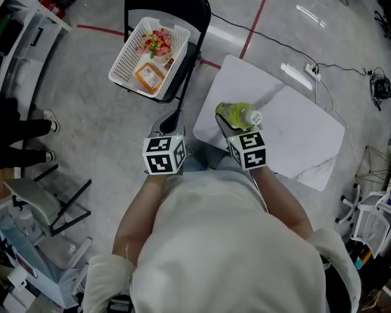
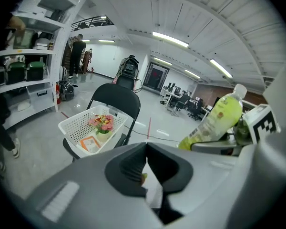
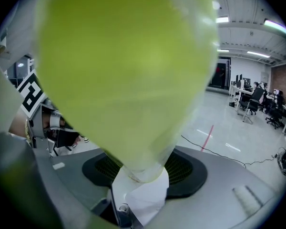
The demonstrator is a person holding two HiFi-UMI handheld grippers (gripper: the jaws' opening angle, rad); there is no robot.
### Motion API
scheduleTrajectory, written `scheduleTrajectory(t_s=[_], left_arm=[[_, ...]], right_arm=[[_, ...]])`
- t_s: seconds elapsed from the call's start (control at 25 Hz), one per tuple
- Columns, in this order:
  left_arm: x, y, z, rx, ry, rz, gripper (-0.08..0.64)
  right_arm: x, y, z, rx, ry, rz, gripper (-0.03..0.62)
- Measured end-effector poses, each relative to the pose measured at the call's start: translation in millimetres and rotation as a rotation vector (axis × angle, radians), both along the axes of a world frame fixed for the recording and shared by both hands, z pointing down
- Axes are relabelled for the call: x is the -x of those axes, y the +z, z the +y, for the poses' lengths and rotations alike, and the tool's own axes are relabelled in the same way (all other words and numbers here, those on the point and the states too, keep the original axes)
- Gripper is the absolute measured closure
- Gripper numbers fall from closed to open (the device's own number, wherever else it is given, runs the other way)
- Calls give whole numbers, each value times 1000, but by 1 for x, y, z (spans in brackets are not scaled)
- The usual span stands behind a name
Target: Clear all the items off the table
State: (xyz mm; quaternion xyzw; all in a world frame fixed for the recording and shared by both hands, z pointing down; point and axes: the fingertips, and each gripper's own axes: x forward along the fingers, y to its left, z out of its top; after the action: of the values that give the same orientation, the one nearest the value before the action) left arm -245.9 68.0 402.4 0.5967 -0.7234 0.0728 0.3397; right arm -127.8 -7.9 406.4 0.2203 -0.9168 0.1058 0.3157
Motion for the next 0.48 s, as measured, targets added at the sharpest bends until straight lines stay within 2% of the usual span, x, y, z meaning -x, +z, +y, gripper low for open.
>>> scheduleTrajectory(t_s=[0.48], left_arm=[[73, 4, 43, -3, -88, 16, 551]], right_arm=[[80, 2, 35, 8, -100, 8, 321]])
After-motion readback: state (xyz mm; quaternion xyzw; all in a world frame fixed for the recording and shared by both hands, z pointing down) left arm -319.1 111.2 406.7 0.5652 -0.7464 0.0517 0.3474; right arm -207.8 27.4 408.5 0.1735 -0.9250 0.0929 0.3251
